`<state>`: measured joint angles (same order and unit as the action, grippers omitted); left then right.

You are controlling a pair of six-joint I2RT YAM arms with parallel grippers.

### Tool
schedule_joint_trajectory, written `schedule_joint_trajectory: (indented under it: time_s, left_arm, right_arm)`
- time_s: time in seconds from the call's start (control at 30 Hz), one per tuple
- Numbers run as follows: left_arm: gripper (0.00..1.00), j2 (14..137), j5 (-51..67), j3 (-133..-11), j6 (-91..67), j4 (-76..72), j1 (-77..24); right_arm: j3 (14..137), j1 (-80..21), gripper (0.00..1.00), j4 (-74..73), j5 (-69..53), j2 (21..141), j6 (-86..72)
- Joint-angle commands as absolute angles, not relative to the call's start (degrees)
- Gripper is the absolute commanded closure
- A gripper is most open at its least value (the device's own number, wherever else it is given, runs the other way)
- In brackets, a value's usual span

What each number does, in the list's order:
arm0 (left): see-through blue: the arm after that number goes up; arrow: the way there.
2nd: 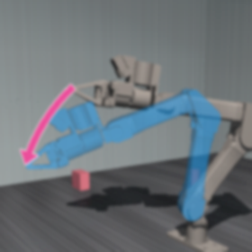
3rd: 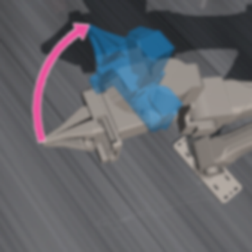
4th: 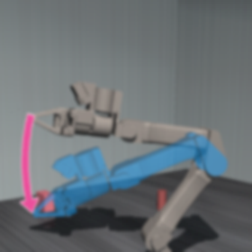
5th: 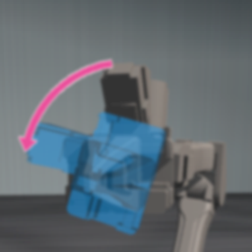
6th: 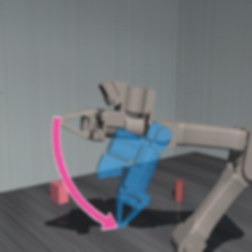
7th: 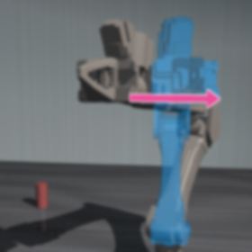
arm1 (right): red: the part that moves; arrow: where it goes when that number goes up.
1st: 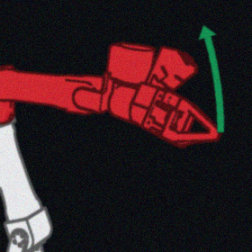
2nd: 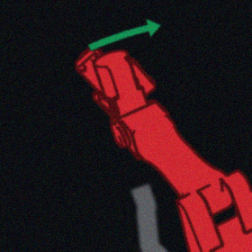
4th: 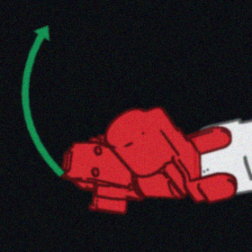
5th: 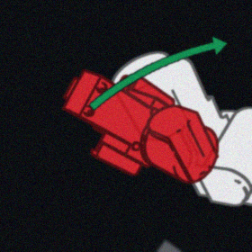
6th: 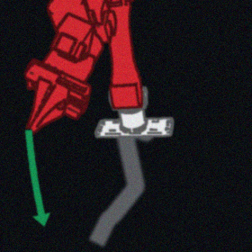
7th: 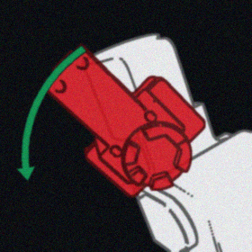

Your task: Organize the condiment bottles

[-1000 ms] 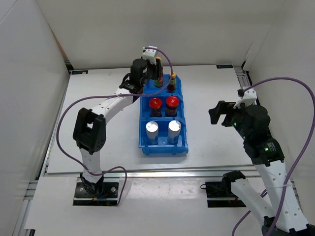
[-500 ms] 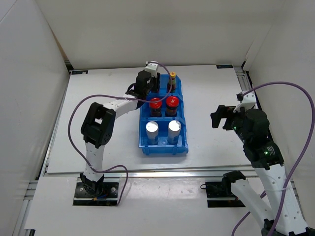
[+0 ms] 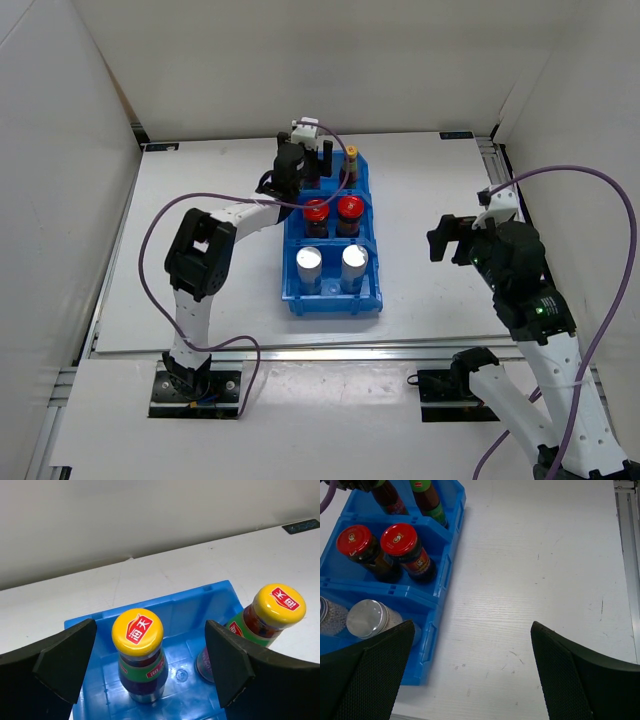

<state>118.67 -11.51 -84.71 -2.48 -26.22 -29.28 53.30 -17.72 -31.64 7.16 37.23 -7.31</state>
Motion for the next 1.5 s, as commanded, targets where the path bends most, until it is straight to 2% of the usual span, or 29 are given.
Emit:
schedule_joint_trajectory:
  time_s: [0.0,0.23,0.3,0.43,0.57,0.7,0.73,0.77,0.97,1.07,1.23,1.47]
  left_arm:
    - [0.0,114.26,-13.7,-84.2,0.08,-28.39,-30.32]
    - [0.0,108.82,-17.31,-88.94,3.69,-28.39,-30.85]
    - [0.0,105.75,-17.92,-90.87,5.0,-26.65,-30.85]
    - [0.0,99.0,-23.37,-98.51,5.8,-13.3,-30.85]
    - [0.0,88.79,-24.87,-96.43,3.96,2.6,-29.63]
    - [0.0,76.23,-28.47,-83.44,4.56,13.87,-29.09]
    - [0.0,69.33,-30.65,-79.93,5.09,14.93,-28.48]
    - [0.0,65.6,-31.63,-72.76,5.1,15.46,-28.48]
    - [0.0,39.34,-33.49,-53.99,4.31,17.67,-22.86]
    - [0.0,29.4,-37.08,-39.96,2.2,15.83,-22.24]
    - [0.0,20.31,-40.49,-28.76,-0.26,12.59,-22.24]
    - [0.0,20.82,-41.84,-25.49,0.62,7.29,-22.24]
  right_arm:
    - [52.73,-18.02,0.0,-30.67,7.65,37.18,-6.24]
    - [52.82,-18.02,0.0,-30.67,10.8,37.79,-7.81]
    - [55.09,-18.02,0.0,-32.77,19.57,40.67,-12.27]
    - [62.81,-18.02,0.0,-41.38,25.13,49.29,-14.58]
    - [67.48,-18.02,0.0,-46.31,25.75,55.8,-18.79]
    - [68.29,-18.02,0.0,-45.19,22.87,58.01,-18.91]
    - [68.29,-18.02,0.0,-44.48,19.2,58.01,-18.2]
    - [67.51,-18.02,0.0,-43.78,17.51,58.01,-18.19]
    - [62.42,-18.02,0.0,-39.47,5.73,55.38,-18.9]
    - [60.21,-18.02,0.0,-37.27,3.17,54.76,-18.9]
    - [60.21,-18.02,0.0,-36.13,3.16,54.76,-18.82]
    - [58.37,-18.02,0.0,-33.14,5.01,55.28,-18.81]
